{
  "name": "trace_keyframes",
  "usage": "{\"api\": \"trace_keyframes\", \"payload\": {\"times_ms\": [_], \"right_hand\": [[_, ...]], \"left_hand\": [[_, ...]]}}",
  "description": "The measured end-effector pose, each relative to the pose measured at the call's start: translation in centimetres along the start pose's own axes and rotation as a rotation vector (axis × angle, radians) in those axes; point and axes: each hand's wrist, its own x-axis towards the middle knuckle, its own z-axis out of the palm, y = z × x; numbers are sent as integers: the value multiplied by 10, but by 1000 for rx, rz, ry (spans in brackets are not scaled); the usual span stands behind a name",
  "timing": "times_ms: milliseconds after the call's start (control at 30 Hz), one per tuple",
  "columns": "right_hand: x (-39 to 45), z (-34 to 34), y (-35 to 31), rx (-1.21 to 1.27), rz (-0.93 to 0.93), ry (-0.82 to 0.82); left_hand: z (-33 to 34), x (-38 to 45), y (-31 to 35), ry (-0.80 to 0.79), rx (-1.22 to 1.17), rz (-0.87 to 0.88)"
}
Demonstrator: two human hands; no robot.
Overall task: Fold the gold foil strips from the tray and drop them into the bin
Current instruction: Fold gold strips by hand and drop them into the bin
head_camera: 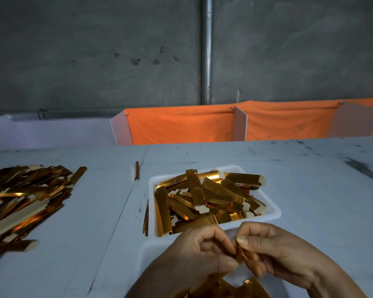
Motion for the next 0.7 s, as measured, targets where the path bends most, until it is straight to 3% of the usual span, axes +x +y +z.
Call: {"api": "trace_keyframes", "payload": {"times_ms": [67,133,233,333,400,467,600,700], "right_hand": [[1,0,1,-63,7,76],[6,1,3,-138,-86,281],[11,2,7,-229,-309,642],[17,2,12,-407,-429,851],[24,2,16,-751,-439,876],[33,0,21,-1028,-366,796],[53,-4,22,-1325,-189,673],[66,-6,14,-1550,-80,652]], "left_hand": [[1,0,2,-76,37,-57],[2,1,5,-93,178,-57],[7,3,6,4,371,-31],[9,6,2,181,525,-42],[10,9,-2,260,651,16],[12,12,-5,289,715,96],[10,15,-12,353,811,161],[5,17,-19,397,863,117]]}}
